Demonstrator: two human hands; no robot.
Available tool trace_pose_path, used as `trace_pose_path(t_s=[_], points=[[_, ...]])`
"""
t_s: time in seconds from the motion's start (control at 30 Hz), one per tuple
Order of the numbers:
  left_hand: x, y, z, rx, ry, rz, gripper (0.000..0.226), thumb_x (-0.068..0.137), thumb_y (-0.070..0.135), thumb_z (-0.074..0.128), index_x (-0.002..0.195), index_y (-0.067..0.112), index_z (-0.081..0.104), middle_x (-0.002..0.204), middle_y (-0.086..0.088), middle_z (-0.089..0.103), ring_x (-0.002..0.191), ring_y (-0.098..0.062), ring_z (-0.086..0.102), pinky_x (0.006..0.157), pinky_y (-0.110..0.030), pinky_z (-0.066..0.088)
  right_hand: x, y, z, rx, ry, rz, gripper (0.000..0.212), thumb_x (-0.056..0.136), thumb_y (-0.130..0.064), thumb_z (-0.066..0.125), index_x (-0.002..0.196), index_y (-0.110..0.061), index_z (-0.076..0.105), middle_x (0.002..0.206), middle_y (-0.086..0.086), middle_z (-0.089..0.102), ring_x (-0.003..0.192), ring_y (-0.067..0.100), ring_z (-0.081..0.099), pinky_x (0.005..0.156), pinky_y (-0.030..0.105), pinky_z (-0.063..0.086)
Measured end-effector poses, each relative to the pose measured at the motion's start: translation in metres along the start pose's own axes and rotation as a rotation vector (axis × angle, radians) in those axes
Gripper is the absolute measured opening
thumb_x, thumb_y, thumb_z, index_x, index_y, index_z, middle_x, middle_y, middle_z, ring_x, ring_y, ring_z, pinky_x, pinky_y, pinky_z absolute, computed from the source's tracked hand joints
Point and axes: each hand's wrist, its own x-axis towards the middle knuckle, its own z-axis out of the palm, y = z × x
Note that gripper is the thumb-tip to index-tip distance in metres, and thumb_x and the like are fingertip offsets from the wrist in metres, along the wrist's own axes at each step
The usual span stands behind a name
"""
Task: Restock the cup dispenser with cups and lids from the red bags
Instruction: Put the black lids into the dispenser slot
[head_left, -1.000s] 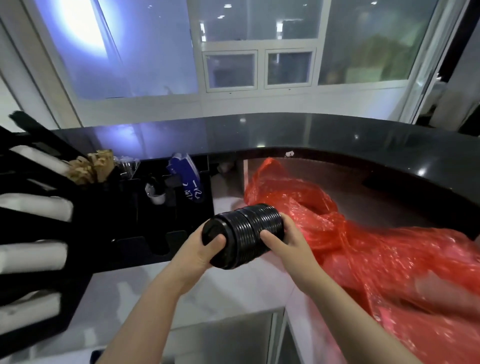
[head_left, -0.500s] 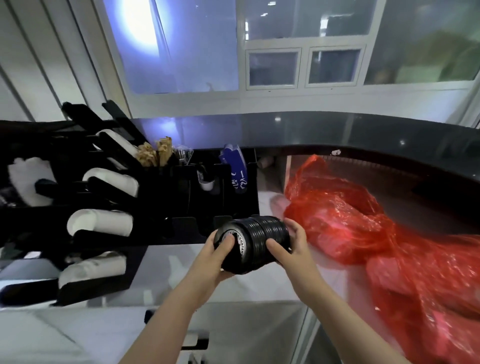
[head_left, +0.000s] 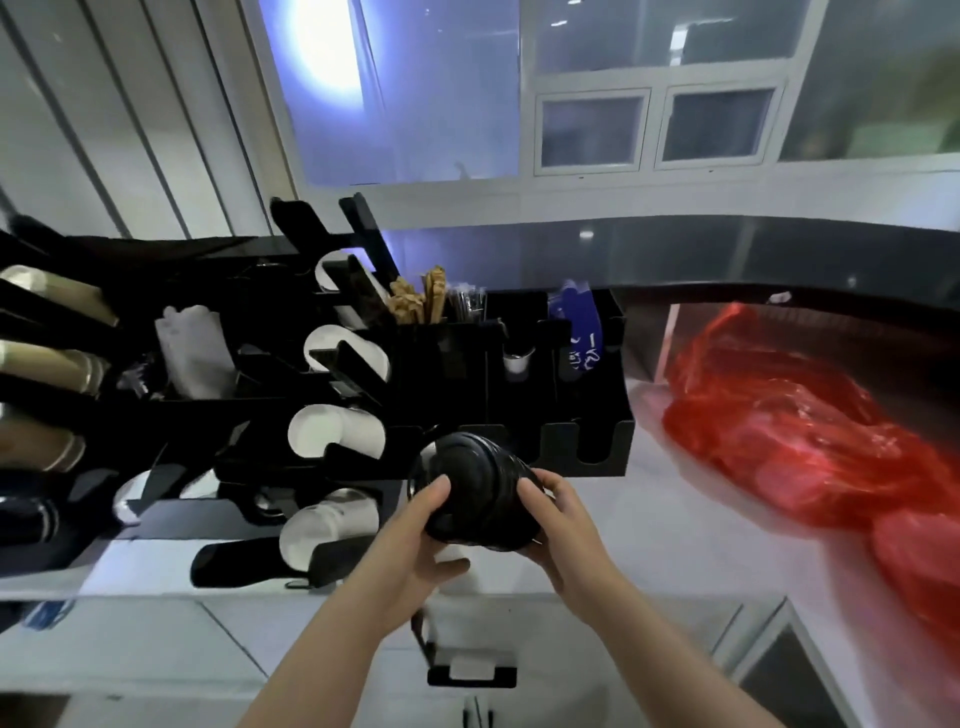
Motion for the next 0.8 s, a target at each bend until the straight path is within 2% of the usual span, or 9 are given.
trace_pose_path(t_s=[0.13,0.2,0.3,0.37,0.47,0.57,0.67,0.73,0.8], points=[[0.006,0.005,-0.020,-0.026,-0.036,-0.004,0.066,0.072,0.057,0.066,0.130,0.028,0.054,0.127,-0.001,0.063,0.122,-0.019,0.055,0.103,-0.051,0.040,0.004,0.003,0.019,-0.006,0.046,-0.038,0.073,0.061,-0.055,0.075,0.123,-0.023,0.052,0.113,0.001,0.067,0.100,0.015,0.068,0.076,0.031,0.057],[0.012,0.004,-0.026,-0.066,-0.051,-0.002,0.073,0.065,0.058,0.067,0.130,0.028,0.053,0.126,-0.002,0.064,0.120,-0.020,0.057,0.099,-0.049,0.043,0.008,0.004,0.025,-0.041,0.089,-0.064,0.066,0.072,-0.048,0.072,0.128,-0.027,0.047,0.118,-0.002,0.064,0.103,0.013,0.066,0.075,0.028,0.057],[0.025,0.001,-0.031,-0.149,-0.070,-0.014,0.072,0.069,0.056,0.066,0.132,0.027,0.051,0.126,-0.004,0.064,0.117,-0.020,0.060,0.093,-0.046,0.047,0.018,0.002,0.026,-0.104,0.140,-0.105,0.046,0.087,-0.035,0.067,0.127,-0.034,0.045,0.125,-0.008,0.058,0.110,0.010,0.061,0.084,0.035,0.057],[0.038,0.003,-0.031,-0.176,-0.068,-0.019,0.067,0.072,0.055,0.066,0.131,0.026,0.054,0.125,-0.004,0.065,0.115,-0.019,0.062,0.090,-0.045,0.048,0.026,-0.003,0.023,-0.129,0.137,-0.137,0.045,0.083,-0.038,0.069,0.122,-0.039,0.048,0.123,-0.006,0.059,0.110,0.012,0.061,0.090,0.042,0.056],[0.063,0.013,-0.024,-0.186,-0.046,-0.005,0.064,0.067,0.054,0.069,0.123,0.025,0.060,0.119,-0.004,0.068,0.108,-0.018,0.065,0.088,-0.044,0.049,0.046,-0.016,0.014,-0.145,0.120,-0.163,0.043,0.074,-0.043,0.068,0.115,-0.038,0.056,0.118,0.002,0.063,0.109,0.020,0.063,0.091,0.048,0.054],[0.094,0.026,-0.004,-0.216,-0.006,-0.003,0.064,0.066,0.050,0.068,0.124,0.023,0.059,0.118,-0.005,0.068,0.109,-0.022,0.064,0.089,-0.043,0.050,0.075,-0.032,-0.004,-0.183,0.138,-0.191,0.035,0.082,-0.037,0.069,0.115,-0.032,0.061,0.115,0.002,0.066,0.109,0.020,0.063,0.093,0.049,0.053],[0.126,0.036,0.022,-0.261,0.022,0.002,0.066,0.063,0.048,0.065,0.125,0.024,0.058,0.111,-0.004,0.071,0.098,-0.020,0.069,0.070,-0.037,0.056,0.106,-0.054,-0.031,-0.240,0.161,-0.227,0.031,0.088,-0.028,0.066,0.119,-0.024,0.062,0.115,0.001,0.067,0.110,0.016,0.063,0.097,0.040,0.051],[0.147,0.042,0.037,-0.234,0.038,0.009,0.069,0.060,0.050,0.067,0.124,0.028,0.058,0.109,-0.001,0.072,0.096,-0.019,0.070,0.075,-0.041,0.054,0.125,-0.068,-0.048,-0.287,0.152,-0.235,0.030,0.089,-0.027,0.065,0.119,-0.022,0.063,0.114,-0.001,0.068,0.107,0.013,0.065,0.093,0.030,0.052],[0.168,0.048,0.049,-0.180,0.059,0.016,0.070,0.056,0.052,0.069,0.122,0.031,0.058,0.110,0.001,0.072,0.099,-0.021,0.069,0.083,-0.045,0.050,0.141,-0.079,-0.065,-0.301,0.131,-0.202,0.030,0.091,-0.026,0.063,0.121,-0.018,0.064,0.112,0.000,0.070,0.103,0.012,0.067,0.091,0.030,0.053]])
